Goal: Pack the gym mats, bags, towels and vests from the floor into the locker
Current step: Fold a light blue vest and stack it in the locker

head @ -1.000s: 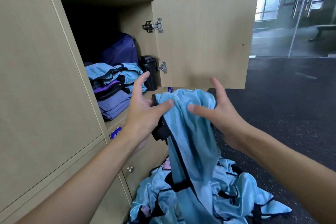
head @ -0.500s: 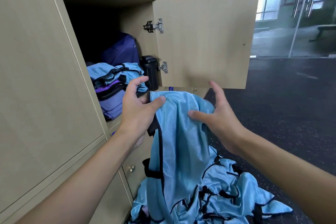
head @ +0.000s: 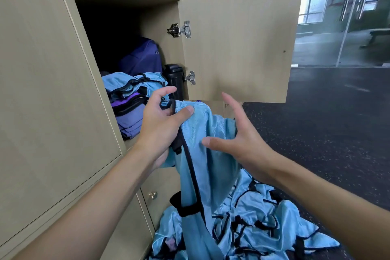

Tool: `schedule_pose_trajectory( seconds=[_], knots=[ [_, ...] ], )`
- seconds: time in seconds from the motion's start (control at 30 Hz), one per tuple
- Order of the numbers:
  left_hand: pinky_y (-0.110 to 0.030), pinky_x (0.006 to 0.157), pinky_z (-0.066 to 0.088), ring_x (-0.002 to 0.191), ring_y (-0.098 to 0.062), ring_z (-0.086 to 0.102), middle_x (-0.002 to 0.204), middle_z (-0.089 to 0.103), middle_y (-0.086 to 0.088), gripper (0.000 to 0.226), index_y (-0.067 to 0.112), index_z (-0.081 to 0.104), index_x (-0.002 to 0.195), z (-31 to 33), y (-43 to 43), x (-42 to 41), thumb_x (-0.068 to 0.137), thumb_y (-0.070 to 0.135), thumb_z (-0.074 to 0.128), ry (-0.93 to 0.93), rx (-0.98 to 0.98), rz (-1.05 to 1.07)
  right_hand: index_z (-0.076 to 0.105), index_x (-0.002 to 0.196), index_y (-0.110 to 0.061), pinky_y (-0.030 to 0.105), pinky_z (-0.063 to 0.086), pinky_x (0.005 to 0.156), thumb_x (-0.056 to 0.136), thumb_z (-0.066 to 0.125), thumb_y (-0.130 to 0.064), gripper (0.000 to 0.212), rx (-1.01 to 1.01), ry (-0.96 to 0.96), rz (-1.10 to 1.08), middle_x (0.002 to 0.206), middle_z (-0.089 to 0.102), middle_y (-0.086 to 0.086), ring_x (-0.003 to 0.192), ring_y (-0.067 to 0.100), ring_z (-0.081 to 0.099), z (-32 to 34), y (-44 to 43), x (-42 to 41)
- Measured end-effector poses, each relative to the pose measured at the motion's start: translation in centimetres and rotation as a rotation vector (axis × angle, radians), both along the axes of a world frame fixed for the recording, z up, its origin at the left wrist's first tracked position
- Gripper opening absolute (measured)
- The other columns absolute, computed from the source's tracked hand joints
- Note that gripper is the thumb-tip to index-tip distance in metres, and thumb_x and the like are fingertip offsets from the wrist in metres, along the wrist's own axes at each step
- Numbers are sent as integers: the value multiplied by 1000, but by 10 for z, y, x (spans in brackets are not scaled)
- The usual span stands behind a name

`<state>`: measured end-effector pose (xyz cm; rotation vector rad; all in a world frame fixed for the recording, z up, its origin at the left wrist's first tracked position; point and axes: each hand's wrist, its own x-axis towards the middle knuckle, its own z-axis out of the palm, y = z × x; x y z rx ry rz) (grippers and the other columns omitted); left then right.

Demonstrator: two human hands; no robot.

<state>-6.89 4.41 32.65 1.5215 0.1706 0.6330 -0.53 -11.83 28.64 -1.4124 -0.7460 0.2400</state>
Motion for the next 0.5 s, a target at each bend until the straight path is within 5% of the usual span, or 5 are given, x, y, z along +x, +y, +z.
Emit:
schedule_pose_trajectory(
  seconds=[0.07, 0.17, 0.27, 0.4, 0.5],
  knots=[
    [-51, 81, 60, 87, -38, 72, 96, 73, -25, 47, 24, 54, 126, 0, -1, -2, 89, -2, 68, 21, 11, -56, 26, 148, -51, 9, 52, 79, 76, 83, -7, 101, 28, 7, 14, 121, 42, -40, 101, -22, 56, 1, 3, -1],
    [-49, 80, 59, 84, -33, 71, 98, 74, -24, 46, 23, 53, 128, -3, -2, -3, 92, -2, 65, 48, 36, -84, 33, 145, -48, 31, 59, 86, 76, 82, -1, 97, 44, 13, -4, 133, 55, -7, 106, 9, 68, 0, 8, -2],
    [-54, 93, 55, 89, -29, 70, 104, 74, -20, 55, 32, 48, 132, -9, -1, -2, 89, 9, 73, 86, 33, -89, 40, 138, -48, 42, 51, 103, 76, 82, -4, 87, 58, -2, -112, 135, 48, -9, 125, 15, 56, 1, 12, 0],
    [-42, 106, 48, 118, -15, 64, 127, 68, 1, 111, 60, 26, 141, -25, -9, -6, 54, 46, 94, 188, 126, -149, 38, 139, -47, 28, 46, 104, 78, 81, -7, 85, 93, -9, -215, 128, 47, -12, 131, 14, 44, 4, 13, 7],
    [-16, 87, 53, 108, 6, 64, 126, 63, 15, 120, 53, 12, 151, -42, -18, -10, 70, 12, 91, 131, 120, -205, 35, 144, -41, 14, 39, 90, 80, 79, -5, 85, 115, 13, -276, 117, 43, -21, 120, 2, 41, 9, 8, 9]
  ],
)
